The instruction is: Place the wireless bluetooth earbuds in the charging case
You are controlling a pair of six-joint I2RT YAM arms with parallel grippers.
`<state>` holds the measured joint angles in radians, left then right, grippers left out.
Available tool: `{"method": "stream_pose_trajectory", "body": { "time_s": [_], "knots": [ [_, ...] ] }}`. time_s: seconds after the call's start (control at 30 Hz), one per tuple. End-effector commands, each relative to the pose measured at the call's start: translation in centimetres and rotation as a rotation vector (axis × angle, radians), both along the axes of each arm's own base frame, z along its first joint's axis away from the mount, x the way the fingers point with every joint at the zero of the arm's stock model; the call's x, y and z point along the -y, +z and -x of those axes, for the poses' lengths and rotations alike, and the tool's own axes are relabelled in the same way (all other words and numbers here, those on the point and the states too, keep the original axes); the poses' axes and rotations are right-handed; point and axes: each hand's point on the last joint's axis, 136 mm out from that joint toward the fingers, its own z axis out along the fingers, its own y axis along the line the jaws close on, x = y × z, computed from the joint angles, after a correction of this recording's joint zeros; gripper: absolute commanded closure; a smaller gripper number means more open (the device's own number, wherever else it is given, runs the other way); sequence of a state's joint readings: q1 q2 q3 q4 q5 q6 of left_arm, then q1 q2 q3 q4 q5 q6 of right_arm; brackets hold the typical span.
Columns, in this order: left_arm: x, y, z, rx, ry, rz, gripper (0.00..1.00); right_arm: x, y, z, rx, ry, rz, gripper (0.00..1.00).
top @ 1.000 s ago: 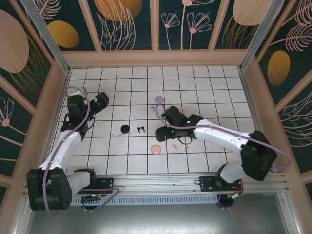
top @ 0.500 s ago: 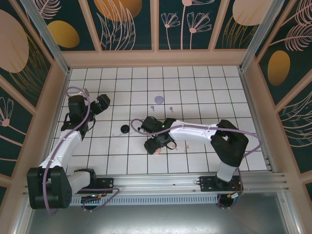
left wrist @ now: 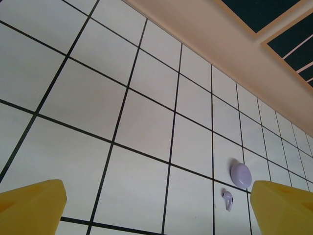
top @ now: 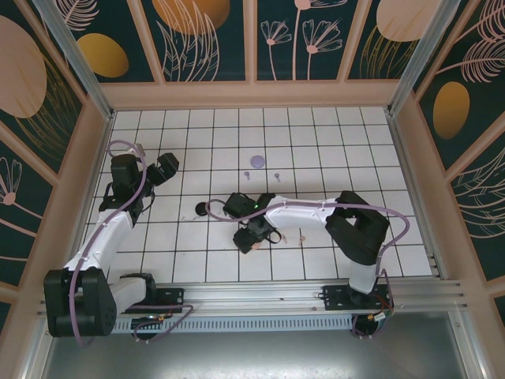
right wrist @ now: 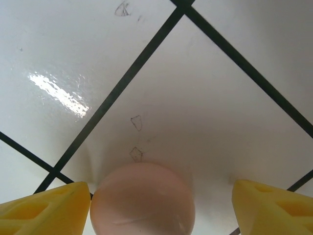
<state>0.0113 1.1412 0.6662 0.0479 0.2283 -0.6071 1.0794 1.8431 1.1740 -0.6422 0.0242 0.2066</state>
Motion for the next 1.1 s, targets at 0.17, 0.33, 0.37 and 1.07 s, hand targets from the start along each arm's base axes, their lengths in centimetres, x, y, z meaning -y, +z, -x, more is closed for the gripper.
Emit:
{"method": "stream_pose_trajectory", "body": {
  "time_s": [0.17,0.33,0.37,1.07],
  "knots": [
    [0.4,0.9,-0.4,0.018,-0.024,-0.004,0.02,0.2,-0.6,1.0,-0.027,0.04,0.048,0.25],
    [0.3,1.0,-0.4,0.019,-0.022,-0.004,0.02,0.1,-0.9,1.2,-0.03,0.047,0.052,0.25],
    [0.3,1.0,-0.4,0.02,-0.022,-0.005,0.02,0.1,-1.0,1.3,-0.031,0.048,0.055,0.26],
    [1.3,2.2,-0.6,0.06,-0.057,0.041,0.05,-0.6,1.0,0.6,-0.02,-0.025,-0.006,0.51]
  ]
}}
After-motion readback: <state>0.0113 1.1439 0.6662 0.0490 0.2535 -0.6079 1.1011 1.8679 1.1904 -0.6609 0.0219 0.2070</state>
